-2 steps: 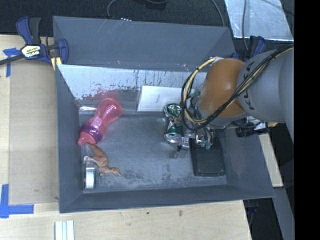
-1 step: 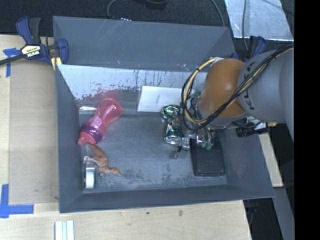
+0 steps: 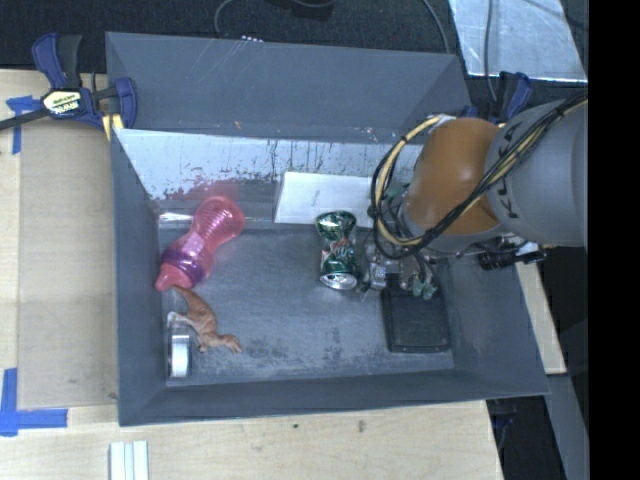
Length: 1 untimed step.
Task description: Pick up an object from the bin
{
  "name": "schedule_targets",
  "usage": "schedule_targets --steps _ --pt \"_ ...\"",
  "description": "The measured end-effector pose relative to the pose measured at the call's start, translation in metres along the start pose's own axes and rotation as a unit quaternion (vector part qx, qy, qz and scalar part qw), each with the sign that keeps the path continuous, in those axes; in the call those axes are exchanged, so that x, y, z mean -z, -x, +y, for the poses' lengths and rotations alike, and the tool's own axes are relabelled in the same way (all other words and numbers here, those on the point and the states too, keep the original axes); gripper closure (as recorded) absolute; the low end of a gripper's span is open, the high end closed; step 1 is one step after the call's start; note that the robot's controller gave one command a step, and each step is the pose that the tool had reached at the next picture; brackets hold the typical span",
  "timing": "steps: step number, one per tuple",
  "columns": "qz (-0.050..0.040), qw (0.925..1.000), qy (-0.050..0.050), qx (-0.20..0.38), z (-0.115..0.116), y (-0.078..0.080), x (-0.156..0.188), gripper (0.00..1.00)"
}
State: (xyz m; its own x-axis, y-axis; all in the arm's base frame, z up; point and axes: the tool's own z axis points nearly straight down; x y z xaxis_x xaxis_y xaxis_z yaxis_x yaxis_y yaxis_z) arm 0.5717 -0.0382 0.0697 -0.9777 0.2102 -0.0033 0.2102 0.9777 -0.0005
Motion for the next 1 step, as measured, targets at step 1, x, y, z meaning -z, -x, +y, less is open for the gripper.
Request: schedule_targets --steps 1 --pt "0.0 1.0 0.0 -0.001 0.0001 0.0 0.0 1.0"
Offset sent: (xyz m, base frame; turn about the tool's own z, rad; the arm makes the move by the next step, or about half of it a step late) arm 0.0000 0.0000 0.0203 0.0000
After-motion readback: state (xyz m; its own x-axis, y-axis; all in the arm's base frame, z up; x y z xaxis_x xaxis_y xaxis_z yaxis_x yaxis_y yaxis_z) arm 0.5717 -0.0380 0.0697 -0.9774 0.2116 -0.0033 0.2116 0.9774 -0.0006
